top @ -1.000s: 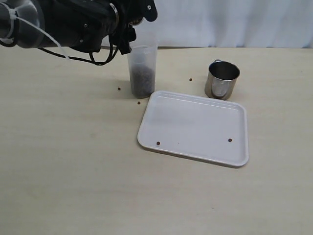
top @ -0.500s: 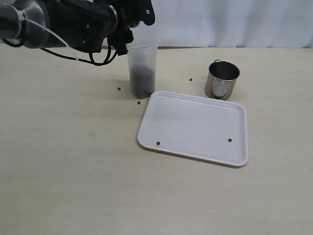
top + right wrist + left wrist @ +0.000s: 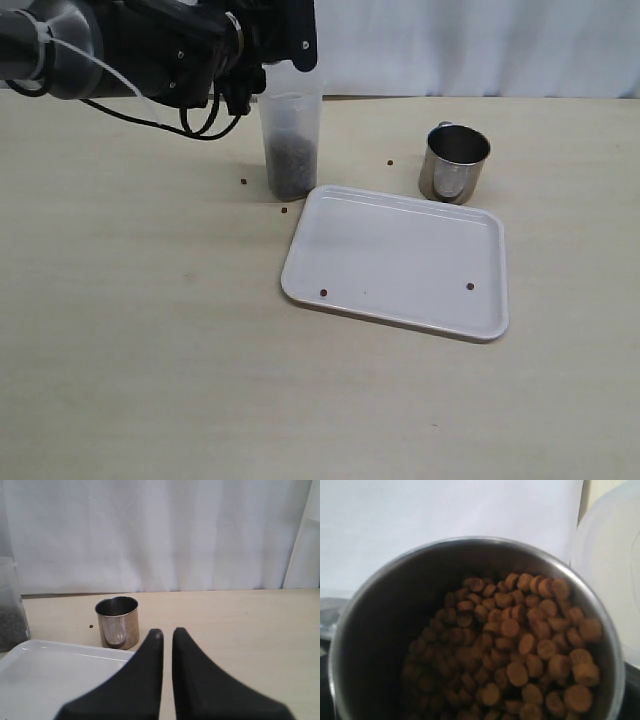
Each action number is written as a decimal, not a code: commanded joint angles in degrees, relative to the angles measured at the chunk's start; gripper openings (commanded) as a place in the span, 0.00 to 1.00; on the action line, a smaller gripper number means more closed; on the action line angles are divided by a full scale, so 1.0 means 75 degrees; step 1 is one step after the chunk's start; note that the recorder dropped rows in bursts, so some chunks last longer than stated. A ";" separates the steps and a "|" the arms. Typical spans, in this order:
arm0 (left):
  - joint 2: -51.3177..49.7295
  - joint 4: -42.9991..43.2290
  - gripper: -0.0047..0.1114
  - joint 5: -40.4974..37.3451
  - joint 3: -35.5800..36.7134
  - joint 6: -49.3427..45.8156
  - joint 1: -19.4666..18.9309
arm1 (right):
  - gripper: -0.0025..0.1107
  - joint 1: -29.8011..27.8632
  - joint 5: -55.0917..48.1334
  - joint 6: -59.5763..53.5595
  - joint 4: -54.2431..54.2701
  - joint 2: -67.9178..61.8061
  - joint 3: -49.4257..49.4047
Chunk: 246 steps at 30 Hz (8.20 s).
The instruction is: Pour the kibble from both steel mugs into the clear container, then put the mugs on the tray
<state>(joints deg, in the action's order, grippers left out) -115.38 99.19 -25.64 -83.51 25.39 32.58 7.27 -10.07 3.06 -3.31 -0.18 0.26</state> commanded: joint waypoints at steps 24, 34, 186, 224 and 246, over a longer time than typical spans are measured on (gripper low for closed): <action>-0.0131 0.0100 0.04 -0.0128 -0.0468 -0.0993 0.0007 | 0.07 0.0032 -0.0014 0.0031 -0.0016 0.0024 -0.0035; -0.0131 0.0100 0.04 -0.0110 -0.0468 -0.1238 0.0007 | 0.07 0.0032 -0.0014 0.0031 -0.0016 0.0024 -0.0035; -0.0555 0.0100 0.04 -0.1979 -0.1050 -0.6256 0.0826 | 0.07 0.0032 -0.0014 0.0031 -0.0016 0.0024 -0.0035; -0.1048 0.0100 0.04 -0.3899 -0.1057 -0.6627 0.1518 | 0.07 0.0032 -0.0014 0.0031 -0.0016 0.0024 -0.0035; -0.1084 0.0100 0.04 -0.4259 -0.1057 -0.5786 0.1523 | 0.07 0.0032 -0.0014 0.0031 -0.0016 0.0024 -0.0035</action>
<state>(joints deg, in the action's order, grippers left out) -123.84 99.52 -56.16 -90.95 -21.07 43.56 7.27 -10.07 3.17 -3.31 -0.18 0.26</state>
